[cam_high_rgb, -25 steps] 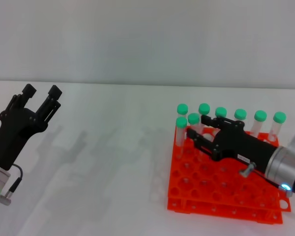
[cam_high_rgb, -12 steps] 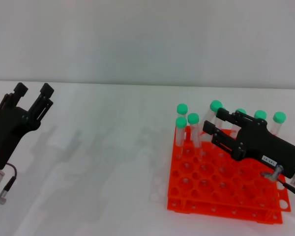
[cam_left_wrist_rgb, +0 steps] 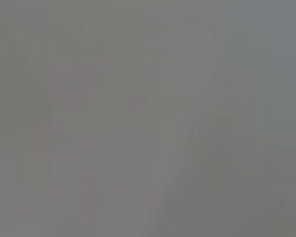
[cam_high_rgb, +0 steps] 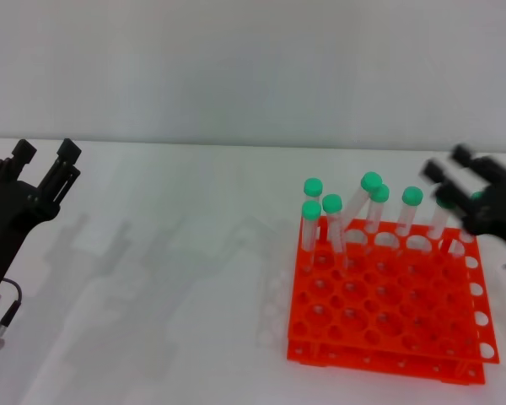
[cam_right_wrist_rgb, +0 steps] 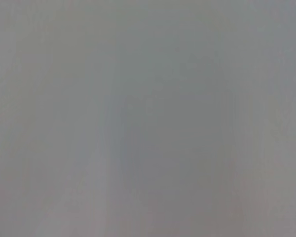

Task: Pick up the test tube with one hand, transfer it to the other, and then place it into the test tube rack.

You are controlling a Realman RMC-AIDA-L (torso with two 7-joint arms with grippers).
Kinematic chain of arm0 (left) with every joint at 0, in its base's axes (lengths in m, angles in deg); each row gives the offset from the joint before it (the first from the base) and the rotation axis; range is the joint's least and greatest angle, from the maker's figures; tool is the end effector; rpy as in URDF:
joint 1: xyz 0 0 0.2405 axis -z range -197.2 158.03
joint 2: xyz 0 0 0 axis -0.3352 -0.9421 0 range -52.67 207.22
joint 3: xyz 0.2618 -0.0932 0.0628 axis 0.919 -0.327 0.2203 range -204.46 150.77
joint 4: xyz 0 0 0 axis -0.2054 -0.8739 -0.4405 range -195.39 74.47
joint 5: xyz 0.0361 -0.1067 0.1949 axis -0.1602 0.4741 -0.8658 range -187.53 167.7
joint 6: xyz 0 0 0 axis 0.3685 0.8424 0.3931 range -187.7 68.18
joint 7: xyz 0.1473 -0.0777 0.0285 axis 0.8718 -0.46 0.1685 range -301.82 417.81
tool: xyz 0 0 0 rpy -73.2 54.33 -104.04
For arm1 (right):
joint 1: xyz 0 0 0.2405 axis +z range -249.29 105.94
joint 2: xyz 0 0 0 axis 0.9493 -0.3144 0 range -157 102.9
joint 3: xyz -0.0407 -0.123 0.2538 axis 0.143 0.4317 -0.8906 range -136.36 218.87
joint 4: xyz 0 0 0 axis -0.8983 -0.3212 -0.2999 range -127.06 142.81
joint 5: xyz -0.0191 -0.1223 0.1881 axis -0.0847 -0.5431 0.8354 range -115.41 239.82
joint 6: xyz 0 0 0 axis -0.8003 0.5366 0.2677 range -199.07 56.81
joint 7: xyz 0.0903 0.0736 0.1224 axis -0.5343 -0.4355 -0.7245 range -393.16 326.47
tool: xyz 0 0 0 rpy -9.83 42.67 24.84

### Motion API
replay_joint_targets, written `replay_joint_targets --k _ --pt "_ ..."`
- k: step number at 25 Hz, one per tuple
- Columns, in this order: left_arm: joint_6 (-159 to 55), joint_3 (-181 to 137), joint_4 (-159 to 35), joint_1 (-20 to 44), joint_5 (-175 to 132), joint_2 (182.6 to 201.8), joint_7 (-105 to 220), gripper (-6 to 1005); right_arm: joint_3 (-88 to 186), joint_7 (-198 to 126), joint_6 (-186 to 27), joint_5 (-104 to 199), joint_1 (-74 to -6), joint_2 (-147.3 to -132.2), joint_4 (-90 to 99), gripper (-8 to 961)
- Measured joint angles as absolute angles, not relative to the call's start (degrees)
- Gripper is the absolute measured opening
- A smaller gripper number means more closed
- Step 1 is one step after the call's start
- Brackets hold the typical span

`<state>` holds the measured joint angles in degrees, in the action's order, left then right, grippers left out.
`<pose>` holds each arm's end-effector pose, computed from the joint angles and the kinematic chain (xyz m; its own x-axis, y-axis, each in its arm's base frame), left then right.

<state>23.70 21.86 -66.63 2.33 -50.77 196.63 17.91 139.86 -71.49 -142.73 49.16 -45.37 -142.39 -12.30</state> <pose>-0.3542 0.3441 0.0041 0.3926 -0.1376 0.9094 0.8542 -0.3118 -0.4160 0.2675 0.3938 -0.0355 0.5531 0.0715 -0.8301 -0.6083 -0.6461 -0.4610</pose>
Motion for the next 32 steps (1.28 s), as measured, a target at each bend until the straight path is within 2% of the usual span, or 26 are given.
replay_joint_targets --k 4,17,28,32 --pt "23.4 20.8 -66.5 2.3 -50.7 196.64 18.9 790 130.7 -67.8 -142.0 49.3 -47.1 -142.48 -11.4 518" --pt "23.3 19.8 -63.8 2.3 -46.7 196.92 26.9 790 114.0 -55.0 -129.7 49.4 -45.9 -142.86 -4.7 641" --pt "22.9 19.8 -61.1 3.0 -40.5 197.01 34.2 800 112.6 -53.5 -127.1 53.6 -44.8 -143.05 -4.2 857" --pt "22.2 19.8 -60.5 2.9 -38.7 197.03 34.3 795 112.5 -53.5 -126.8 55.1 -44.9 -143.02 -4.1 868"
